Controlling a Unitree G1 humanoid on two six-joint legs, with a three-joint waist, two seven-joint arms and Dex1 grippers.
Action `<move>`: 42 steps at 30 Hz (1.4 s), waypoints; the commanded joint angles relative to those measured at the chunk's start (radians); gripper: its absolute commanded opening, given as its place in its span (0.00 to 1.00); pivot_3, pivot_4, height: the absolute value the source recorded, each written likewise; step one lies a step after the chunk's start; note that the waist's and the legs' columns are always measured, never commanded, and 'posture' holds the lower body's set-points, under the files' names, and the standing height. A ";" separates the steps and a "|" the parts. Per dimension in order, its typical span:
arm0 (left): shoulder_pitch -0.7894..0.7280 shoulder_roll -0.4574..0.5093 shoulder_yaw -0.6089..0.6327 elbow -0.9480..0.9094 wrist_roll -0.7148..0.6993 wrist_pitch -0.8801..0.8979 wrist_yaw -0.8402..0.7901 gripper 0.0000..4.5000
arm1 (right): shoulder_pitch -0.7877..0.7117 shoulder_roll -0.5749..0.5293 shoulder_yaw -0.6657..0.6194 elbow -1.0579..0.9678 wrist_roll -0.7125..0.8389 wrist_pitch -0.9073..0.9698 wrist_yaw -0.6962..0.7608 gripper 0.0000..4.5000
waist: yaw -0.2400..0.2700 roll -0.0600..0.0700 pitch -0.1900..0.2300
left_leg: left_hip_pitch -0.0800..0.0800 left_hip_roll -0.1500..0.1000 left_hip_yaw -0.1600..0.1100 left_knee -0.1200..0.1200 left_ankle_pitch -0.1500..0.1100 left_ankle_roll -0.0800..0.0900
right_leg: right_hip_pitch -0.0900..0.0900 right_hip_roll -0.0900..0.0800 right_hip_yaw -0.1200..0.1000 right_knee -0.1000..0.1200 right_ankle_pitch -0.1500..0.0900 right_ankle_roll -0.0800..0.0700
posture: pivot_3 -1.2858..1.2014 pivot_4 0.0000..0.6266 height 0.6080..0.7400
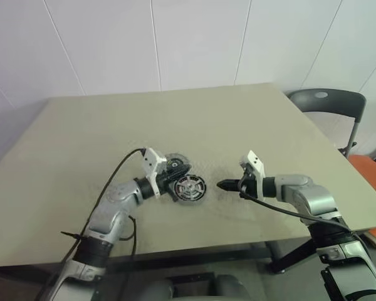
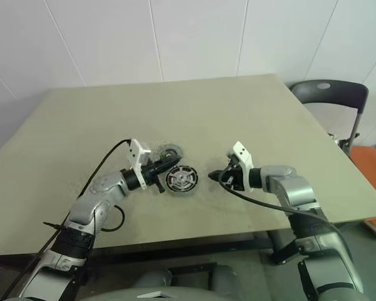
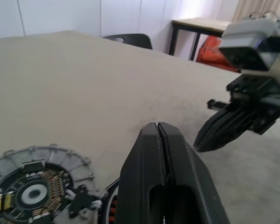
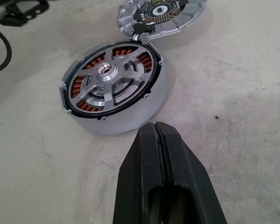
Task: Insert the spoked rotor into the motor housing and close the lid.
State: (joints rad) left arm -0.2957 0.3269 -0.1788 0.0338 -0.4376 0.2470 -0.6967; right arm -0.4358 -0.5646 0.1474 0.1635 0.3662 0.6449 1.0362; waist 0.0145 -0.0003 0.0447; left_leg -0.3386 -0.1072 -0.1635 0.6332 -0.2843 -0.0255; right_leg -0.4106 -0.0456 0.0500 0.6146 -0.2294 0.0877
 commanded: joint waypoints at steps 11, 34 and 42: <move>0.041 0.050 -0.112 0.007 0.144 0.157 -0.071 0.01 | -0.012 0.012 -0.010 -0.022 0.002 -0.008 -0.002 0.00 | -0.001 0.000 0.000 | 0.001 0.000 0.000 0.000 0.000 0.000 | 0.000 0.000 0.000 0.001 0.000 0.000 | 0.52 0.00 1.00; 0.014 -0.060 0.045 -0.047 0.048 0.173 -0.023 0.01 | -0.011 0.023 -0.005 -0.019 -0.005 -0.010 0.000 0.00 | -0.001 0.000 -0.001 | 0.000 0.000 -0.001 0.005 0.000 0.000 | 0.002 0.000 -0.001 0.003 -0.001 0.003 | 0.52 0.00 1.00; 0.000 -0.017 -0.117 0.082 0.245 0.213 0.001 0.01 | -0.007 0.030 -0.008 -0.032 0.000 -0.004 -0.005 0.00 | 0.001 0.000 -0.003 | 0.001 0.000 -0.001 0.005 0.000 0.000 | 0.003 0.000 -0.001 0.003 0.000 0.003 | 0.52 0.00 1.00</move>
State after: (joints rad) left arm -0.3145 0.2965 -0.2427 0.0712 -0.2506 0.4321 -0.6945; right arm -0.4295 -0.5385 0.1517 0.1615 0.3580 0.6467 1.0322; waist 0.0156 0.0000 0.0420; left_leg -0.3363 -0.1077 -0.1647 0.6384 -0.2844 -0.0252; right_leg -0.4061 -0.0455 0.0487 0.6180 -0.2310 0.0920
